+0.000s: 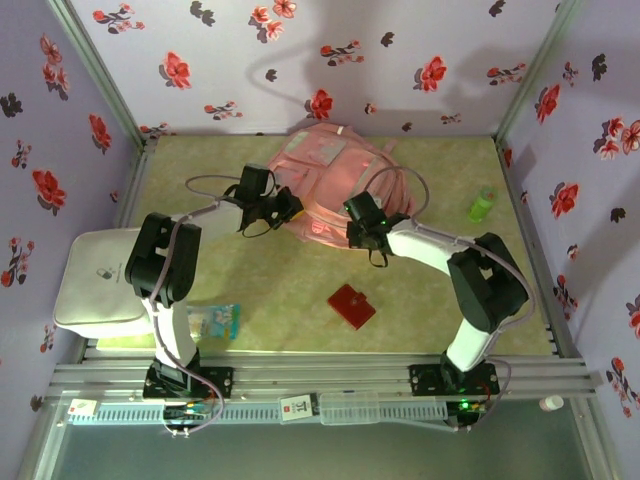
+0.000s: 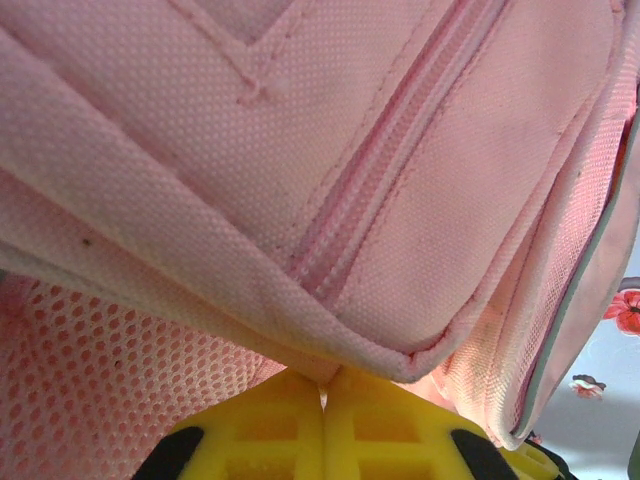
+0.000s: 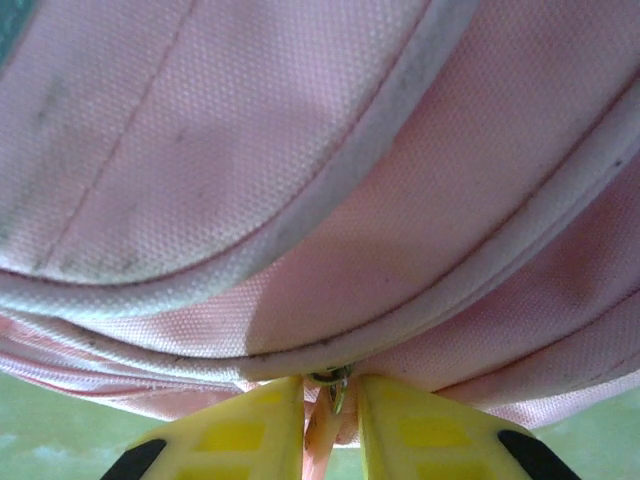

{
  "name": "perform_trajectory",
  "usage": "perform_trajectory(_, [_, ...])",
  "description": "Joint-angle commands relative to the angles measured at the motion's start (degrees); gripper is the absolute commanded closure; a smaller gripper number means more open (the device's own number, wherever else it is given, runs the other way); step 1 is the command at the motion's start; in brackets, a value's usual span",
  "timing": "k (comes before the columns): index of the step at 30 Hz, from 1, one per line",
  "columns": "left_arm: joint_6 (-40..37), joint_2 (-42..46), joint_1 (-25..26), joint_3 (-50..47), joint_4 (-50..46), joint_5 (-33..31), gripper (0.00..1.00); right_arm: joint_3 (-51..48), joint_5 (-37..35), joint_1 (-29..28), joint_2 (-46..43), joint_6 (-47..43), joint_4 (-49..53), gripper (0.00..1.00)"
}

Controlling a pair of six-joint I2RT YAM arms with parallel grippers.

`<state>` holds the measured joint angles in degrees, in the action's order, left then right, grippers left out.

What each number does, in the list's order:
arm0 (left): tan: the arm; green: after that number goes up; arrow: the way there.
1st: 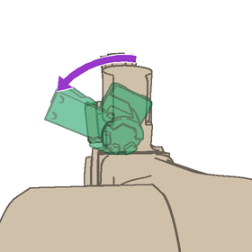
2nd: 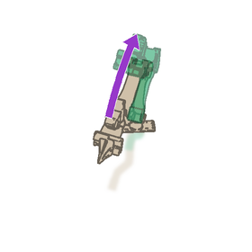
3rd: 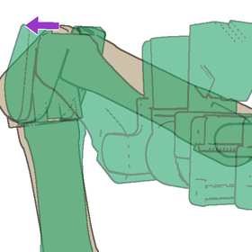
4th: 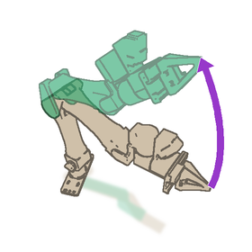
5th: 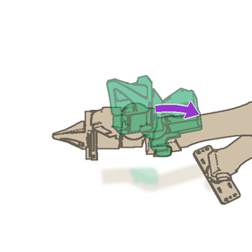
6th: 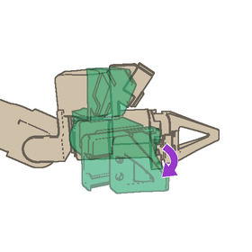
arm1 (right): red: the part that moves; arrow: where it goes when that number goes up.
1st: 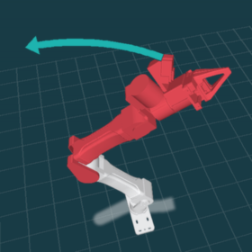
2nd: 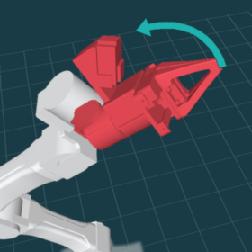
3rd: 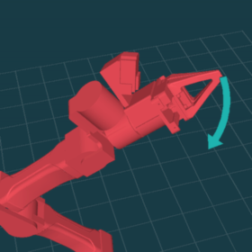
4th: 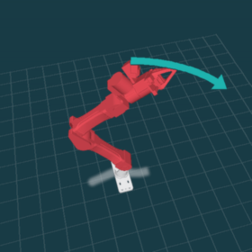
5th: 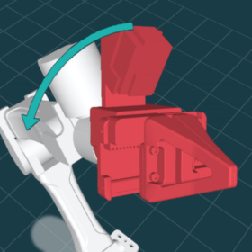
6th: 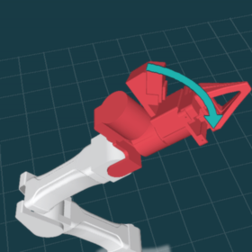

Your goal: Pack books, pencil case, and school supplies into a backpack

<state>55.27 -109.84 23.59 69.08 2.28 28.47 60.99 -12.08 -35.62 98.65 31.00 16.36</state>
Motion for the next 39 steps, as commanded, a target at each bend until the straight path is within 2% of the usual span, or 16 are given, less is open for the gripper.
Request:
perform_trajectory(1, [-1.8,2.6,-0.92,0.79,-1.91,-1.32,1.0,2.17,-4.27,0.11,1.3,1.86,2.06,0.86])
perform_trajectory(8, [-2.24,2.62,-1.87,0.27,-2.01,-1.73,1.0,-1.94,-12.7,0.17,-4.65,3.45,4.24,0.91])
perform_trajectory(11, [-2.52,2.51,-2.39,0.09,-2.13,-1.72,1.0,-3.85,-17.16,0.89,-7.72,1.47,4.88,0.94])
perform_trajectory(14, [-2.72,2.44,-2.73,0.23,-2.28,-1.73,1.0,-3.48,-16.2,2.5,-8.4,-1.87,4.91,0.95])
perform_trajectory(19, [-3.17,3.45,-3.28,0.47,-3.02,-1.76,1.0,-0.86,-9.32,2.77,-6.33,-7.39,2.63,1.0])
perform_trajectory(22, [-3.4,5.05,-4.31,-0.28,-3.6,-2.18,0.9,1.33,-4.86,1.7,-4.96,-10.68,0.48,1.0])
perform_trajectory(27, [-3.19,8.97,-6.94,-3.06,-4.3,-2.47,0.61,5.63,1.29,-1.71,-2.58,-15.93,-3.42,1.0])
perform_trajectory(30, [-2.05,11.64,-8.6,-5.37,-4.1,-2.91,0.5,8.86,5.91,-3.63,0.09,-16.33,-5.28,1.0])
perform_trajectory(34, [-1.07,15.0,-9.49,-8.17,-3.23,-3.07,0.44,13.42,10.14,-6.78,4.57,-15.64,-7.21,1.0])
perform_trajectory(39, [3.62,16.49,-9.66,-12.66,0.88,-3.02,0.42,19.03,12.41,-9.88,10.04,-14.03,-8.57,1.0])
